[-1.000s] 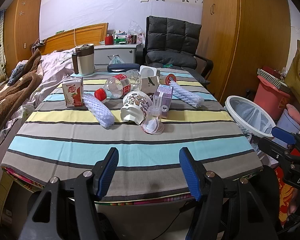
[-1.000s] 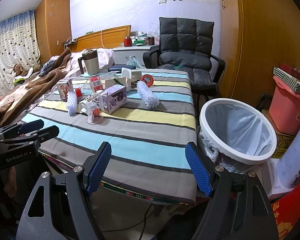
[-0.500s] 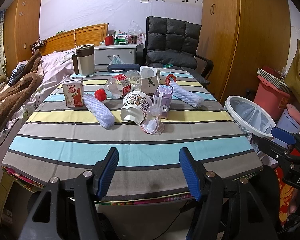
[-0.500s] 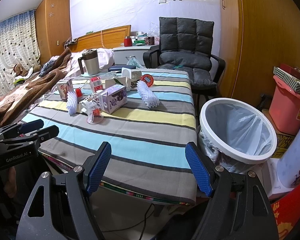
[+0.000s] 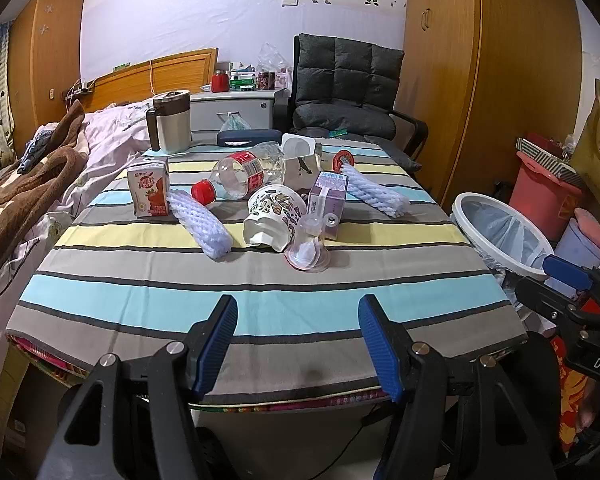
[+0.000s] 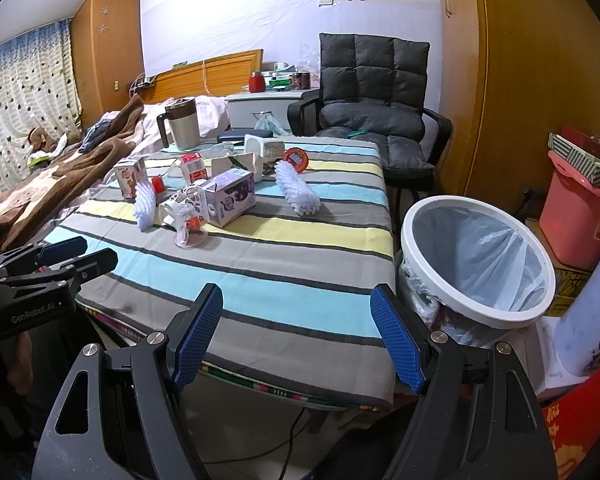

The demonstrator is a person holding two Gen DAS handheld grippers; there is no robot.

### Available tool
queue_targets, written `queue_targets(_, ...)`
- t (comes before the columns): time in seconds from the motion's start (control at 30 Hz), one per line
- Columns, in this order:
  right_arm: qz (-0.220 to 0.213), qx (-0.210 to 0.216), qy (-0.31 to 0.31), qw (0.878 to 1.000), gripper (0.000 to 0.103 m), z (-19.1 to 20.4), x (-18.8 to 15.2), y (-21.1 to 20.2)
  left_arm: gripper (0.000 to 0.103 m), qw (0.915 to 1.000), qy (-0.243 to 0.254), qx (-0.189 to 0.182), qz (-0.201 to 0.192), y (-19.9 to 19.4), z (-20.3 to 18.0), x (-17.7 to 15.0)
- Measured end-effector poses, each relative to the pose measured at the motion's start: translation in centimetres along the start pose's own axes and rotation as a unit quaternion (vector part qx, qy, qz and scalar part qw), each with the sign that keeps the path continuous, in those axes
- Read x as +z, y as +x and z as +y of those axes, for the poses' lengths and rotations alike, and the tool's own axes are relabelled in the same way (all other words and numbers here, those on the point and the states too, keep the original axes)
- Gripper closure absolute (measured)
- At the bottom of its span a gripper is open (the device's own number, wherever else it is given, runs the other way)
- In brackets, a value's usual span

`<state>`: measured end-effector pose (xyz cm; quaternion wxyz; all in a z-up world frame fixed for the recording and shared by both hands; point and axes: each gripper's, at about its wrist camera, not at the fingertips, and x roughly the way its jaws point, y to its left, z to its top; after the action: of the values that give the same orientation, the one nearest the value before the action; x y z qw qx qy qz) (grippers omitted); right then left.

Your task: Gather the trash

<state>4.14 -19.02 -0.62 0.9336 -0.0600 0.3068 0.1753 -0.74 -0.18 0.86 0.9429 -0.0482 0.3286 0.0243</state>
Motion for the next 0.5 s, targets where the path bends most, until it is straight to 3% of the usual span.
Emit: queue_targets(0.5, 0.015, 0.003, 0.015, 1.0, 0.026, -1.0, 0.7, 1.8, 0.038, 0.9992, -0.003, -0.03, 0.028, 2.9, 0.0, 0.3)
